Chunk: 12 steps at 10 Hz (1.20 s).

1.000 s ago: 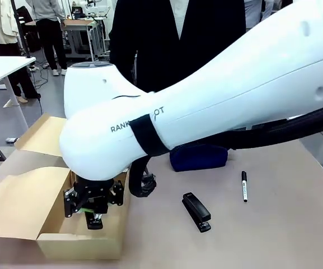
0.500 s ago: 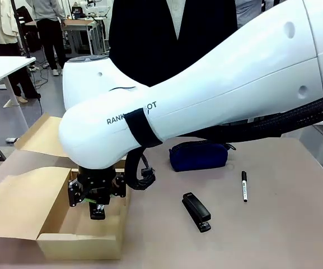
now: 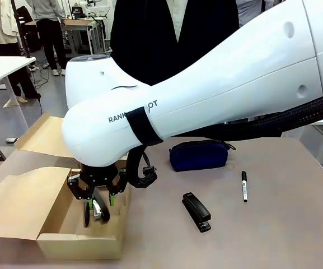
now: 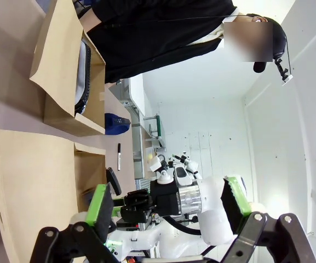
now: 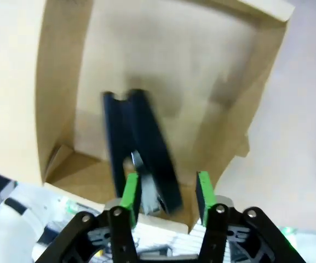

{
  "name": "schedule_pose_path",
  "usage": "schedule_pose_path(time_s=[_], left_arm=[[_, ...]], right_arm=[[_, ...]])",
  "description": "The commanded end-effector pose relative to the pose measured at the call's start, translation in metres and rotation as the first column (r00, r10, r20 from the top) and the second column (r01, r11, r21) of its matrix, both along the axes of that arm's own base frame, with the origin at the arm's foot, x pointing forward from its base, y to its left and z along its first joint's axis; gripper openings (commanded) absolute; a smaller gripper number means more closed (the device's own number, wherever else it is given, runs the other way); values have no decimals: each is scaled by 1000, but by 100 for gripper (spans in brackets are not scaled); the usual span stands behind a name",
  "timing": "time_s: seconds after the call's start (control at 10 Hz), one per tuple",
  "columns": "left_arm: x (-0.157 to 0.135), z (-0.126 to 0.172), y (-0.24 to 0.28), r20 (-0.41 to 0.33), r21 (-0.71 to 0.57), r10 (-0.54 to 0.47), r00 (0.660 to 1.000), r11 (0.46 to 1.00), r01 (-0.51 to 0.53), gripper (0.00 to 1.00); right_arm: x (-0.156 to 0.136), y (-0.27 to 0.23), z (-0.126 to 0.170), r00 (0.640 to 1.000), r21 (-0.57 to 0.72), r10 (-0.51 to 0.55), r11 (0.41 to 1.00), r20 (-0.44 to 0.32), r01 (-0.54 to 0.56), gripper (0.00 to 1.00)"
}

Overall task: Place items inside the box.
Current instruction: Pick up a Pencil pouch or Stapler and place it inside the Mailer Box closest to the robot.

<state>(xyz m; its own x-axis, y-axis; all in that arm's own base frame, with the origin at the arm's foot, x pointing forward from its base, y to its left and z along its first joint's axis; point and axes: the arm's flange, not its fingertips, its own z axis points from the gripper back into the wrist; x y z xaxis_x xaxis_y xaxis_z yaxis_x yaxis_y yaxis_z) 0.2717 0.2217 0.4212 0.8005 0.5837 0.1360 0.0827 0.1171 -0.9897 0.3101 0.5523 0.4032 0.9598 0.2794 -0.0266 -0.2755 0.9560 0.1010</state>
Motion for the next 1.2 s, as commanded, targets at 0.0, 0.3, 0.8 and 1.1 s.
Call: schedule_pose_path(time_s=[0.0,0.3,0.8,1.1], left_arm=[[-2,0,-2,21,7,-7,1000,1000,6,100],[-2,0,-2,21,7,-7,1000,1000,6,100],[-2,0,-2,21,7,-7,1000,1000,6,100],[-2,0,-2,21,7,-7,1000,1000,6,100]], right_arm=[[-3,-3,6,998,13,-52,999,25,52,91],[-4,-8,8,997,27,-68,997,22,68,100],[2,-65,31,996,117,-11,993,-83,21,100],[6,-223,54,979,319,-133,931,-154,176,100]])
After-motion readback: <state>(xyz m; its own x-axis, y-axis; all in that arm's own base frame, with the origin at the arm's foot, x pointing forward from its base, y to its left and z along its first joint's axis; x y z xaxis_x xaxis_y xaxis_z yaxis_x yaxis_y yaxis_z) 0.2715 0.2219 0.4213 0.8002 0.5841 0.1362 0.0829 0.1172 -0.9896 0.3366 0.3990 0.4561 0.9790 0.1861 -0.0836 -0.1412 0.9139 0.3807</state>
